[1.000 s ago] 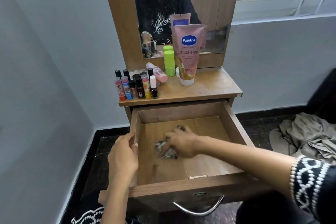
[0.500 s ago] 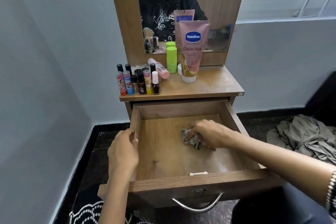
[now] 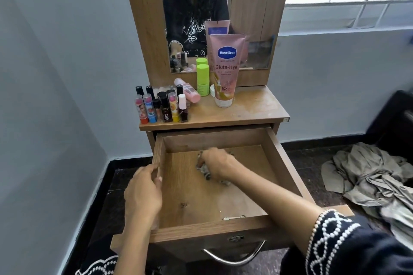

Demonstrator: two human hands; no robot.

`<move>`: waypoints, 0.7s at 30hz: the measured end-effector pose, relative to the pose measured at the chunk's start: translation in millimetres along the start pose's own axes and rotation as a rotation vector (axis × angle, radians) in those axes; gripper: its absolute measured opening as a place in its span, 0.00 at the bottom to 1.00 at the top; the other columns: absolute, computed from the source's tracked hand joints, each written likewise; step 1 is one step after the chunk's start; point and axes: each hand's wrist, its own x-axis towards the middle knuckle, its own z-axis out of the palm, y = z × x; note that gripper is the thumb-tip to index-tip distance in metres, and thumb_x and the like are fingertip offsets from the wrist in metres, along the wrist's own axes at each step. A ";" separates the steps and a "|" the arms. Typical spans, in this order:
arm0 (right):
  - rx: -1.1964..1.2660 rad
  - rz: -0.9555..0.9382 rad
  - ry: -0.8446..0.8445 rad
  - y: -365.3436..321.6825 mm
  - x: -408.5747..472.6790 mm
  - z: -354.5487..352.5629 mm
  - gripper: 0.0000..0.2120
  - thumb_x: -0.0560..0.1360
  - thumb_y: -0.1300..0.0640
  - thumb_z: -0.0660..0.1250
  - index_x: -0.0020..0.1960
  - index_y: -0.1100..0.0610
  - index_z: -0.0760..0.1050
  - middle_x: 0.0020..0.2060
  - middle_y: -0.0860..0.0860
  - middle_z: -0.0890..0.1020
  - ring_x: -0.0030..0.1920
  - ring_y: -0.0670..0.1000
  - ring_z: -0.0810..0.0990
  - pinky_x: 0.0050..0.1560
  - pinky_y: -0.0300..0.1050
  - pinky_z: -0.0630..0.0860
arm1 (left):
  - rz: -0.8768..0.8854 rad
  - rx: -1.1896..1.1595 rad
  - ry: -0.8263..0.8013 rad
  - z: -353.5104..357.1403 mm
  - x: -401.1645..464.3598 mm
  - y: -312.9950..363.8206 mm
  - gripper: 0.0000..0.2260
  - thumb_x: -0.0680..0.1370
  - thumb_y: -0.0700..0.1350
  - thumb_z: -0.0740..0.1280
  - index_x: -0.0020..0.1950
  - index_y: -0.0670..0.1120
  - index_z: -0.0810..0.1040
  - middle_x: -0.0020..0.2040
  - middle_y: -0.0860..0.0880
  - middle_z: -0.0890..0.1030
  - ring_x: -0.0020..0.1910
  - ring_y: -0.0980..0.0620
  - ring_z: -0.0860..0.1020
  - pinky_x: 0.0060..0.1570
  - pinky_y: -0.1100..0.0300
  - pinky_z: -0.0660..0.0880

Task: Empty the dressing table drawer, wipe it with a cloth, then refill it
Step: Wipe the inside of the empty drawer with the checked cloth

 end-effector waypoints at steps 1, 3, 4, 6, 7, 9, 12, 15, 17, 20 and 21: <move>-0.009 -0.018 -0.022 0.6 -3.8 1.4 0.21 0.72 0.70 0.67 0.63 0.55 0.76 0.61 0.57 0.76 0.58 0.58 0.78 0.56 0.51 0.78 | 0.000 0.002 0.000 -0.4 0.3 0.3 0.17 0.79 0.40 0.61 0.68 0.44 0.71 0.65 0.46 0.74 0.62 0.45 0.74 0.59 0.51 0.70; -0.019 -0.019 -0.075 7.5 -16.4 -4.2 0.22 0.72 0.71 0.66 0.61 0.52 0.77 0.63 0.55 0.75 0.60 0.57 0.77 0.57 0.47 0.75 | -0.003 0.002 -0.004 -0.8 1.3 0.6 0.17 0.79 0.40 0.61 0.68 0.44 0.70 0.66 0.46 0.74 0.62 0.45 0.74 0.58 0.51 0.71; -0.013 0.005 -0.096 13.7 -24.8 -10.2 0.22 0.72 0.71 0.65 0.60 0.52 0.78 0.63 0.55 0.75 0.61 0.56 0.76 0.56 0.45 0.74 | -0.007 -0.002 -0.006 -0.8 1.5 0.6 0.17 0.79 0.40 0.61 0.68 0.44 0.70 0.66 0.46 0.74 0.62 0.45 0.74 0.58 0.51 0.71; 0.007 0.075 -0.123 31.6 -39.1 -22.0 0.21 0.73 0.72 0.62 0.59 0.53 0.79 0.62 0.54 0.75 0.61 0.56 0.76 0.53 0.42 0.73 | -0.006 -0.005 -0.007 -0.9 1.2 0.4 0.17 0.79 0.40 0.61 0.68 0.44 0.70 0.66 0.46 0.74 0.61 0.45 0.74 0.58 0.51 0.71; 0.016 0.110 -0.124 40.6 -43.3 -27.0 0.21 0.73 0.72 0.61 0.58 0.53 0.80 0.62 0.54 0.76 0.60 0.55 0.77 0.52 0.42 0.73 | -0.002 -0.005 -0.007 -1.0 1.0 0.3 0.17 0.79 0.40 0.61 0.68 0.44 0.70 0.66 0.46 0.74 0.61 0.45 0.74 0.58 0.51 0.71; 0.009 0.152 -0.119 55.1 -42.0 -33.6 0.23 0.72 0.73 0.60 0.55 0.52 0.82 0.61 0.52 0.78 0.55 0.54 0.78 0.47 0.40 0.74 | 0.000 -0.005 -0.006 -0.9 0.5 0.3 0.17 0.79 0.40 0.61 0.69 0.43 0.70 0.66 0.46 0.73 0.61 0.45 0.74 0.58 0.51 0.70; -0.029 0.185 -0.171 58.2 -26.6 -39.9 0.24 0.72 0.73 0.59 0.55 0.51 0.83 0.58 0.51 0.80 0.42 0.48 0.76 0.38 0.34 0.71 | -0.009 -0.010 0.000 -1.0 -0.3 1.3 0.17 0.80 0.40 0.60 0.69 0.43 0.70 0.66 0.46 0.73 0.62 0.45 0.74 0.59 0.51 0.70; 0.002 0.160 -0.163 44.8 -9.6 -38.4 0.22 0.73 0.73 0.60 0.57 0.54 0.82 0.59 0.49 0.81 0.46 0.48 0.80 0.38 0.31 0.71 | -0.014 -0.020 0.001 -1.0 -1.2 2.3 0.17 0.80 0.40 0.60 0.69 0.43 0.70 0.66 0.46 0.73 0.62 0.45 0.74 0.58 0.52 0.70; 0.014 0.114 -0.144 30.1 -0.6 -30.3 0.21 0.72 0.73 0.61 0.56 0.54 0.82 0.59 0.50 0.81 0.53 0.51 0.80 0.45 0.36 0.73 | -0.015 -0.024 0.003 -1.1 -1.1 2.7 0.17 0.79 0.40 0.60 0.69 0.44 0.70 0.66 0.46 0.73 0.61 0.45 0.74 0.58 0.52 0.70; 0.012 -0.005 -0.168 7.9 -1.7 -14.1 0.23 0.71 0.74 0.62 0.57 0.53 0.81 0.61 0.53 0.79 0.56 0.55 0.79 0.50 0.41 0.76 | -0.014 -0.013 0.005 -1.0 -0.1 1.8 0.17 0.80 0.40 0.60 0.69 0.44 0.70 0.66 0.46 0.73 0.62 0.45 0.74 0.59 0.52 0.70; 0.002 -0.043 -0.173 5.3 -5.6 -9.9 0.24 0.71 0.75 0.62 0.58 0.53 0.81 0.62 0.54 0.77 0.57 0.56 0.78 0.50 0.42 0.76 | -0.012 -0.007 0.002 -0.9 0.2 1.5 0.17 0.80 0.40 0.60 0.69 0.44 0.70 0.66 0.46 0.73 0.62 0.45 0.74 0.59 0.52 0.70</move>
